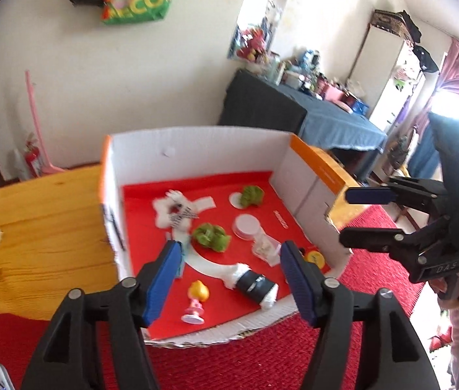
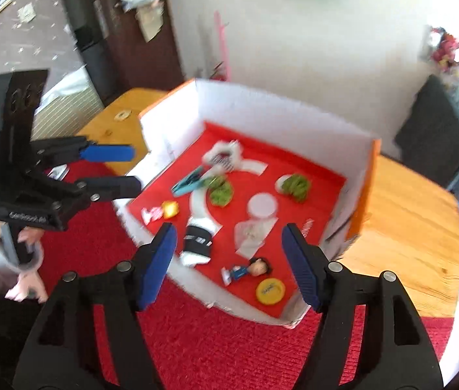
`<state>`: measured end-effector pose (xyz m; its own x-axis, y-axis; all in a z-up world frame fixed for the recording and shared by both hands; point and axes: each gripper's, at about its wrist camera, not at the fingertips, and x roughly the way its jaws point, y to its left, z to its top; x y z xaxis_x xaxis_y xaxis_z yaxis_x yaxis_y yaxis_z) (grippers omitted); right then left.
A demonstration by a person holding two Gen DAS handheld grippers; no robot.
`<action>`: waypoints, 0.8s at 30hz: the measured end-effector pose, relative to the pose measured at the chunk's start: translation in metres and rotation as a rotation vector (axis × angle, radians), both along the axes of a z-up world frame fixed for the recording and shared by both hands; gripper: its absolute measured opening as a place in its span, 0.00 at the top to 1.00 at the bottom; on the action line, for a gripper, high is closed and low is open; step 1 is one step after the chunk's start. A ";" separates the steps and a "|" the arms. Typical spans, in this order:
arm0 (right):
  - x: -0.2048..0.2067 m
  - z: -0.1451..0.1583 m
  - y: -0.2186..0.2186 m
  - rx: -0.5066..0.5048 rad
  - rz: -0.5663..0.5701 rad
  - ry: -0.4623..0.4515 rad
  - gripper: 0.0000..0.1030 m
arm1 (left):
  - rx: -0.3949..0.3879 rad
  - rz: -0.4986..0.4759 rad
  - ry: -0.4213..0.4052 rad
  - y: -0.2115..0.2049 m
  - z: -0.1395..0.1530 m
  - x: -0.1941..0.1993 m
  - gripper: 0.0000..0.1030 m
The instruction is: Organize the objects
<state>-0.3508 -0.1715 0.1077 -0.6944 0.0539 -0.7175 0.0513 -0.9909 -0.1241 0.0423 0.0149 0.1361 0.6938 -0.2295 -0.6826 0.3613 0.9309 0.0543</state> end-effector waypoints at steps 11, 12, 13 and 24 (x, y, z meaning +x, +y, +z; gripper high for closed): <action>0.030 -0.008 -0.009 -0.016 -0.165 0.237 0.15 | 0.095 0.099 -0.202 -0.001 -0.007 -0.017 0.13; 0.030 -0.011 -0.008 -0.022 -0.179 0.247 0.14 | 0.106 0.105 -0.211 -0.002 -0.010 -0.018 0.10; 0.030 -0.014 -0.007 0.029 -0.129 0.212 0.14 | 0.113 0.116 -0.218 -0.002 -0.013 -0.018 0.07; 0.022 -0.061 0.013 0.111 -0.289 0.312 0.10 | 0.157 0.176 -0.300 0.002 -0.050 -0.011 0.05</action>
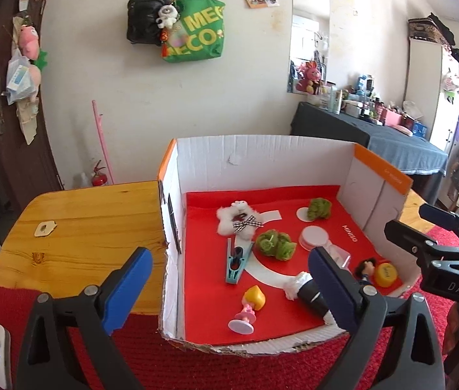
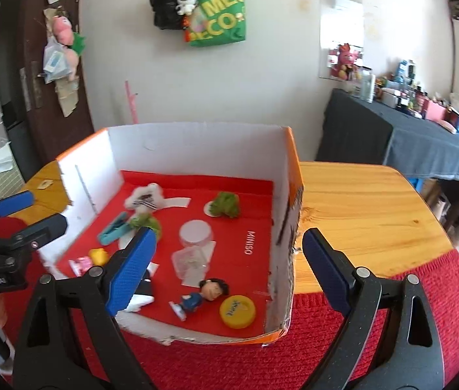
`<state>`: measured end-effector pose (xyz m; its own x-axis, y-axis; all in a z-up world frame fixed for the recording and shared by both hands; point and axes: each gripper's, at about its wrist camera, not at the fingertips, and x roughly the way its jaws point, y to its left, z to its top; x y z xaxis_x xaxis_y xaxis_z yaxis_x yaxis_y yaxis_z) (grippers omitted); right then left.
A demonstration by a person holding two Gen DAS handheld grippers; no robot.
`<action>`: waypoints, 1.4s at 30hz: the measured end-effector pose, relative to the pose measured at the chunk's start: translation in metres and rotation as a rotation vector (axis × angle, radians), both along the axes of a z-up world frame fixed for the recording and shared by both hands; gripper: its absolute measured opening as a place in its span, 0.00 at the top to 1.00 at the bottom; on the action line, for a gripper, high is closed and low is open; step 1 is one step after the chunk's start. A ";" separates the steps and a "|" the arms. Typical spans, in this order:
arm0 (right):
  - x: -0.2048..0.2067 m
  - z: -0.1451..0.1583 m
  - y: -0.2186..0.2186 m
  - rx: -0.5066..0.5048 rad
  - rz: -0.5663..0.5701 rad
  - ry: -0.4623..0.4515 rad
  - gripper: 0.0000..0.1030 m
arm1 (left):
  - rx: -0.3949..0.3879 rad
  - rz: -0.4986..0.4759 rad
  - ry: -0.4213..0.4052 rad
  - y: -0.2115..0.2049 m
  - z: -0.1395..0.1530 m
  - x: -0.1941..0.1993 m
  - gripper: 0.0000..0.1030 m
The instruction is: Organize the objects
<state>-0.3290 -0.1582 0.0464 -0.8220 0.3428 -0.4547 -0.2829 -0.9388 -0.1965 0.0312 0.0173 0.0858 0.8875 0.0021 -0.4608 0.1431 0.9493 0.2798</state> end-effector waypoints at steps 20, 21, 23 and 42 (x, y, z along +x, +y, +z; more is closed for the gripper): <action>-0.009 -0.026 0.012 -0.003 -0.033 -0.025 0.09 | 0.063 -0.022 -0.023 0.008 -0.025 0.010 0.04; -0.009 -0.026 0.013 -0.007 -0.034 -0.026 0.08 | 0.064 -0.025 -0.022 0.008 -0.026 0.011 0.05; -0.009 -0.026 0.015 -0.016 -0.032 -0.030 0.06 | 0.066 -0.028 -0.021 0.009 -0.027 0.011 0.04; -0.011 -0.028 0.012 0.008 -0.033 -0.049 0.04 | 0.122 -0.090 -0.045 0.011 -0.027 0.009 0.04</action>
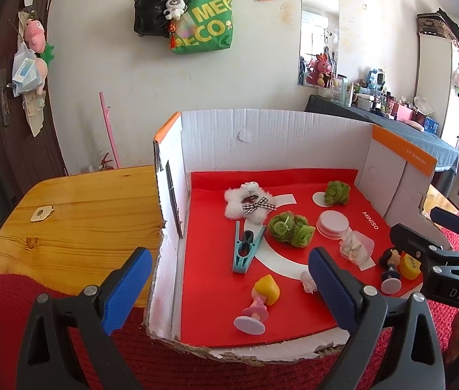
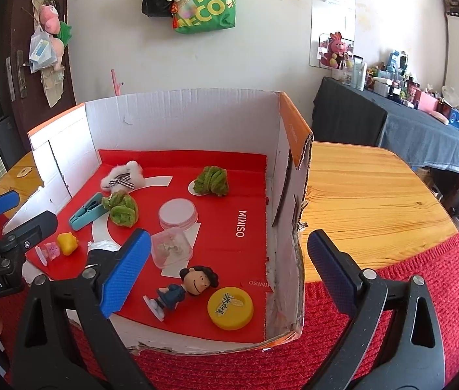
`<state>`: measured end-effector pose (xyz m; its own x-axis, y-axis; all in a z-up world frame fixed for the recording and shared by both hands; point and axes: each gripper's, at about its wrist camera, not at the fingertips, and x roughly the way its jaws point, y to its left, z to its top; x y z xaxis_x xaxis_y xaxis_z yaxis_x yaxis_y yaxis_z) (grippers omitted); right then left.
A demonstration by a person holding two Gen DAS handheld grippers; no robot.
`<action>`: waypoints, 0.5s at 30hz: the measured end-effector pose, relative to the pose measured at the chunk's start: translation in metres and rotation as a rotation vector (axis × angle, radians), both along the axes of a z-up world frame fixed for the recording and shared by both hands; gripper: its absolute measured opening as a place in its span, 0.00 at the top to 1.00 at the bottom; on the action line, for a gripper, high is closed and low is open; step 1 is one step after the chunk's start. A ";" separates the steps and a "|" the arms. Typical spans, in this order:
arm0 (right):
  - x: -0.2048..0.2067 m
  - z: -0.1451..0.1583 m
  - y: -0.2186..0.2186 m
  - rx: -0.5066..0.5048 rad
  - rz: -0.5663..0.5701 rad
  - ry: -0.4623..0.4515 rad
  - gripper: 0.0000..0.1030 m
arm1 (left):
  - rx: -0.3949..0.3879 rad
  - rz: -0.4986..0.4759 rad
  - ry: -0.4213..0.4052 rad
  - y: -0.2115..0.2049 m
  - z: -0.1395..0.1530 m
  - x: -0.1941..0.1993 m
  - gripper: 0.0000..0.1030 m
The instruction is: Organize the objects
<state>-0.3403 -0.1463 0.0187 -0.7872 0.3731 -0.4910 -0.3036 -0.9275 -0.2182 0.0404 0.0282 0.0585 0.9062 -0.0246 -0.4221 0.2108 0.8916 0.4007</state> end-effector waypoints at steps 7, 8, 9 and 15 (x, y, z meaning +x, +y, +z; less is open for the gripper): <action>0.000 0.000 0.001 -0.001 0.001 -0.001 0.04 | 0.013 -0.015 -0.002 -0.001 0.000 0.000 0.04; 0.000 0.000 0.001 -0.001 0.000 -0.001 0.04 | 0.015 -0.017 -0.003 -0.001 0.000 0.000 0.04; 0.000 0.000 0.001 -0.001 0.001 -0.001 0.04 | 0.018 -0.020 -0.004 -0.001 0.000 -0.001 0.04; 0.000 0.000 0.002 -0.005 0.003 -0.006 0.04 | 0.034 -0.035 -0.010 0.000 0.000 -0.001 0.04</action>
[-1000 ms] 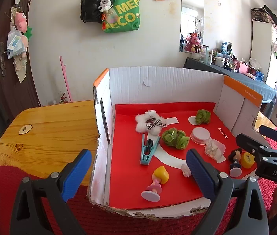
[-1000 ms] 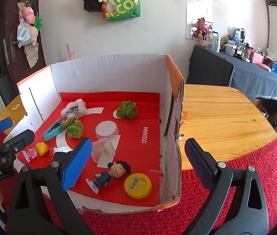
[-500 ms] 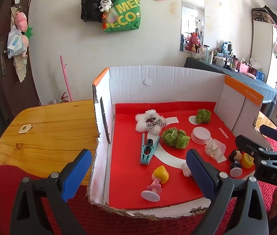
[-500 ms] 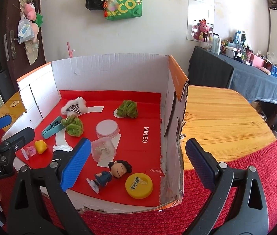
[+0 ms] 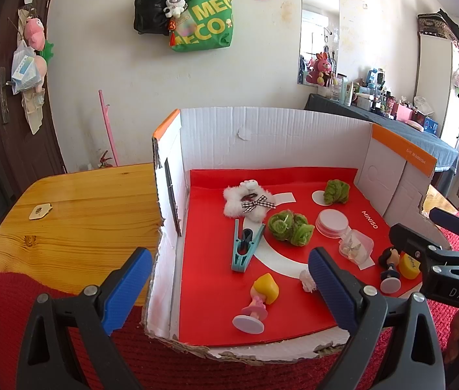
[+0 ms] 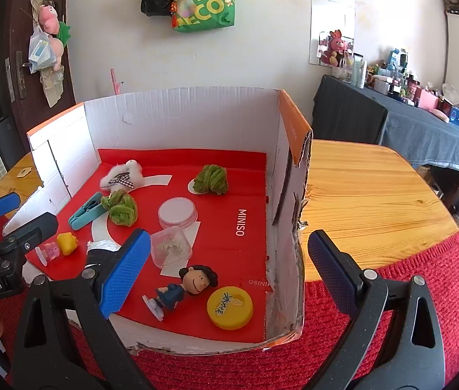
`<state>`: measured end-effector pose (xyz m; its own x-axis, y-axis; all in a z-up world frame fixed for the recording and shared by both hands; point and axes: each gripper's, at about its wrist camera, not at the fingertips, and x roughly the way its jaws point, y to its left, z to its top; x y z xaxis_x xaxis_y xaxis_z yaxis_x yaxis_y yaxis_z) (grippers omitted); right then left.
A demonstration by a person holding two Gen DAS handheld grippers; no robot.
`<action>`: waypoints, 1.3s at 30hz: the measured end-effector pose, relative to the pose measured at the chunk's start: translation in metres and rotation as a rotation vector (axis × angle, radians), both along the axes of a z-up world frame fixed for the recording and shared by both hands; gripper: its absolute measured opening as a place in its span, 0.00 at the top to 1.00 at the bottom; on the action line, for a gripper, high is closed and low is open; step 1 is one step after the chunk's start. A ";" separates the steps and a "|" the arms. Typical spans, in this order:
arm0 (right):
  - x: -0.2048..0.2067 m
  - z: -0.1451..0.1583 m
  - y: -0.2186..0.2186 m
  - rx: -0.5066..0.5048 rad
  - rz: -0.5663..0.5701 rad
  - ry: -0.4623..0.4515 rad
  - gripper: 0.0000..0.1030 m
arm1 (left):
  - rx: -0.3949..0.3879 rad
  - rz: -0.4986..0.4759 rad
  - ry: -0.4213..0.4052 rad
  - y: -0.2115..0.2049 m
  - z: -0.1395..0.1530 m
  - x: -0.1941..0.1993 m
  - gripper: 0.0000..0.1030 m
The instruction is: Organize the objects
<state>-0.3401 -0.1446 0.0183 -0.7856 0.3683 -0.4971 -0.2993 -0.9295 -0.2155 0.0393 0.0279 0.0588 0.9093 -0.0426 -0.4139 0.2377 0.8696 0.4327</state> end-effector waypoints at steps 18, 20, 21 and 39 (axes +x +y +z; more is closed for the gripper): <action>0.001 0.000 0.000 0.001 0.004 -0.001 0.04 | 0.044 -0.036 -0.009 0.001 -0.002 -0.002 0.04; 0.001 0.000 0.000 0.001 0.004 -0.001 0.04 | 0.046 -0.039 -0.009 0.001 -0.002 -0.002 0.04; 0.001 0.000 0.000 0.001 0.004 -0.001 0.04 | 0.050 -0.042 -0.010 0.001 -0.002 -0.002 0.04; 0.001 0.000 0.000 0.004 0.009 -0.002 0.03 | 0.086 -0.075 -0.024 0.001 -0.001 -0.003 0.04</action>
<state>-0.3394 -0.1446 0.0184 -0.7879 0.3629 -0.4975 -0.2900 -0.9314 -0.2202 0.0363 0.0290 0.0575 0.9146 -0.0762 -0.3972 0.2894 0.8094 0.5110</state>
